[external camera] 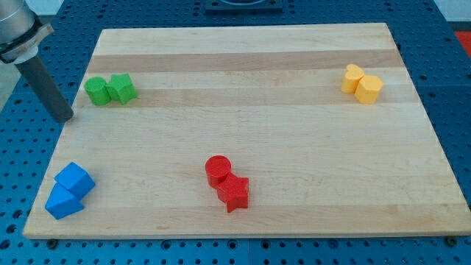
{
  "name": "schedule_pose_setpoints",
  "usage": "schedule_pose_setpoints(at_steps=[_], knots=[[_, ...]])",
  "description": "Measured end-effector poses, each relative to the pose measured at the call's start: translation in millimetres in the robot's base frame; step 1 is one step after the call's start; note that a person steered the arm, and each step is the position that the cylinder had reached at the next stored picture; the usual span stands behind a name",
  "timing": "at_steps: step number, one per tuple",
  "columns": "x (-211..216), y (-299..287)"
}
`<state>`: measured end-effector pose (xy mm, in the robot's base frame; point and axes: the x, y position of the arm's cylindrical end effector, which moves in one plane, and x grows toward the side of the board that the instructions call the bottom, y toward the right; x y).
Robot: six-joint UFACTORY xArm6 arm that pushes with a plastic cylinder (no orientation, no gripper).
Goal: Slide the green blocks diagonally to the top right of the blue blocks
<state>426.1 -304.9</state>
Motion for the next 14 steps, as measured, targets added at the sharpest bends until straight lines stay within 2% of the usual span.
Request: schedule_pose_setpoints(at_steps=[3,4,6,7,10,12,14], knots=[[-28,1],[-54,7],[-54,10],[-54,58],[-54,288],[-50,280],[-3,201]])
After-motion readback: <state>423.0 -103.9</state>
